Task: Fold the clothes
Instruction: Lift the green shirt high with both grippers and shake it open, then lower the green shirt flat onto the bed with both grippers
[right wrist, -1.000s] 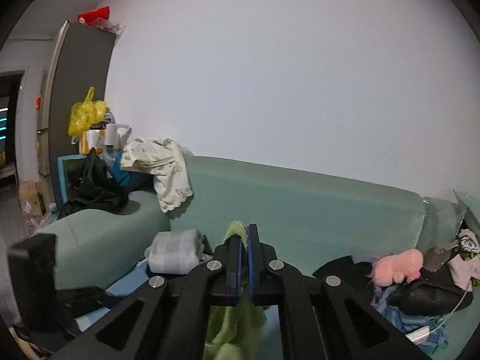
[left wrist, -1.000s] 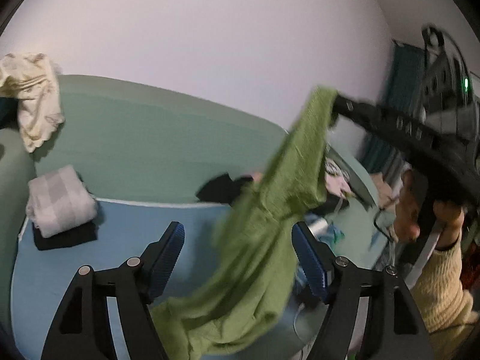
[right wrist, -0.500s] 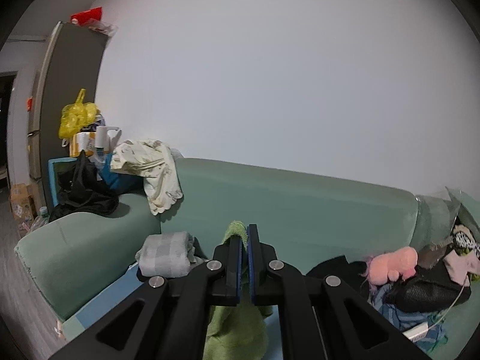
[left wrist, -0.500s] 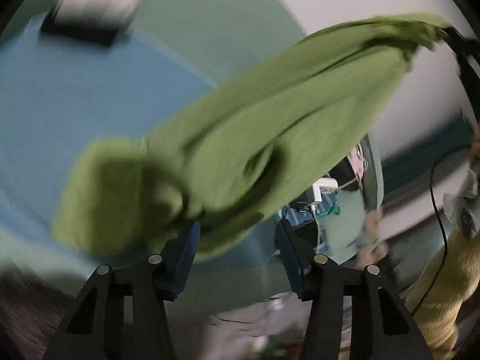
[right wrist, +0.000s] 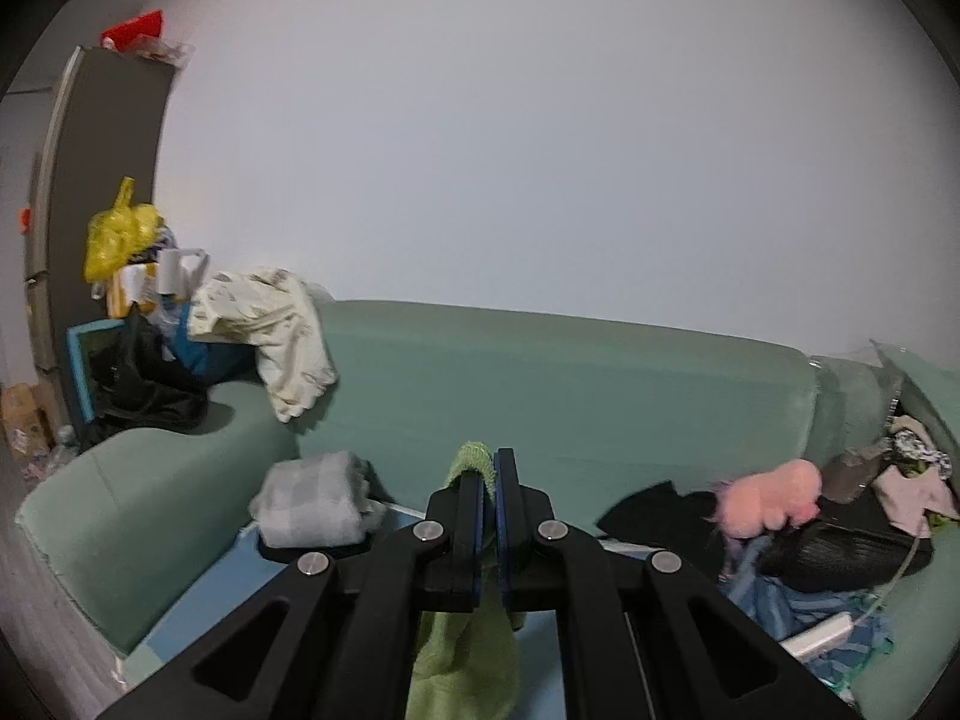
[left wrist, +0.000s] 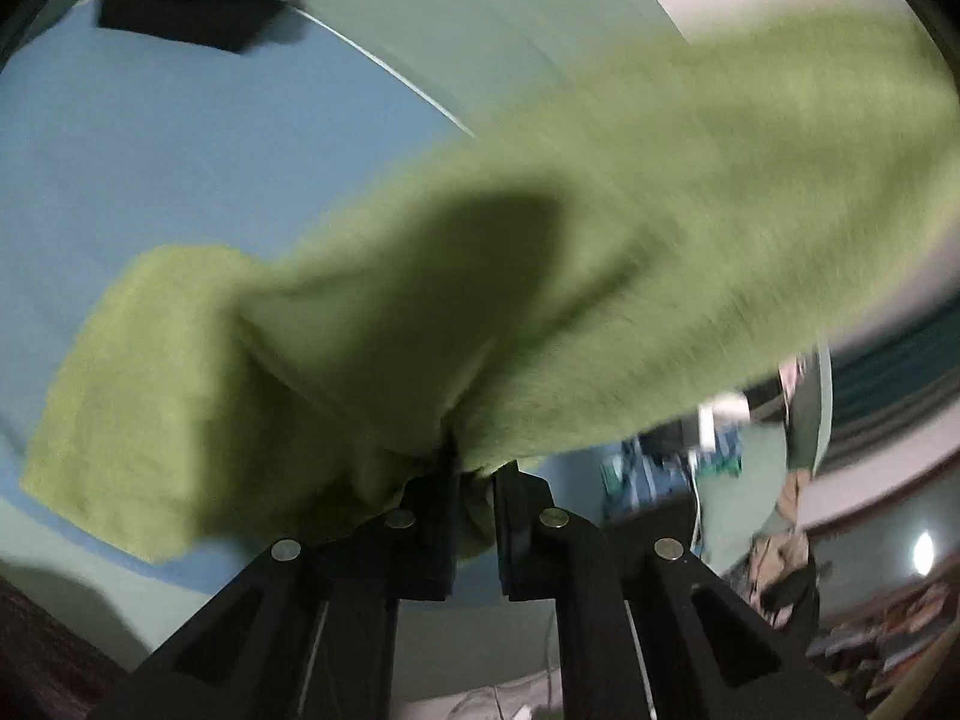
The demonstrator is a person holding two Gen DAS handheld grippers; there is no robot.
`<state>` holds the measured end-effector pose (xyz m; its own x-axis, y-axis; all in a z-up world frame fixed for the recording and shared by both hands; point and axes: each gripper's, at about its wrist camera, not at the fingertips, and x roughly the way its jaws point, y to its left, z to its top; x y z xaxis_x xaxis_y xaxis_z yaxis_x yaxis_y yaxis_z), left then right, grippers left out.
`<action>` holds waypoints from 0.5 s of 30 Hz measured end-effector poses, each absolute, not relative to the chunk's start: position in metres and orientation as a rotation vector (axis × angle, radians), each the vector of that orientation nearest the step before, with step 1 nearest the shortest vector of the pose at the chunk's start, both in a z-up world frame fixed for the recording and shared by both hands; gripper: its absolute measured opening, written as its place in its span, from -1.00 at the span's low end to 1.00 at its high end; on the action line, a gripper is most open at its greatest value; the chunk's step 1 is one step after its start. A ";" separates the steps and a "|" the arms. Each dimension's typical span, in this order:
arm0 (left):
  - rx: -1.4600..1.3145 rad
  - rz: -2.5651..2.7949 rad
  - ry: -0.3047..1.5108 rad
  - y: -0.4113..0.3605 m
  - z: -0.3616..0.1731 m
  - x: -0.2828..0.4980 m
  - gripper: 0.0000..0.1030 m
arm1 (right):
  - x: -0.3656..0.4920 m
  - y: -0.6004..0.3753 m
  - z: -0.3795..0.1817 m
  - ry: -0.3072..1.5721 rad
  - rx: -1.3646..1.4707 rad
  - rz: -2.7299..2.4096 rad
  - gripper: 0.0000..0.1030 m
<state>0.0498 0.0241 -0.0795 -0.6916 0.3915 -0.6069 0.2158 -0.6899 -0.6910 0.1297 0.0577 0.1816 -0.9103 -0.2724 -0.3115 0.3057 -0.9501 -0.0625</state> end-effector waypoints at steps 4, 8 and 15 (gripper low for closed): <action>-1.043 2.716 -1.229 -0.050 -0.034 0.062 -0.83 | 0.124 0.082 0.184 0.026 0.463 -2.813 -0.94; -0.714 2.901 -1.210 -0.115 0.056 0.093 -0.83 | 0.125 0.097 0.184 -0.015 0.467 -2.850 -0.94; -0.597 3.034 -0.941 -0.148 0.162 0.140 -0.84 | 0.128 0.123 0.161 -0.029 0.651 -2.729 -0.94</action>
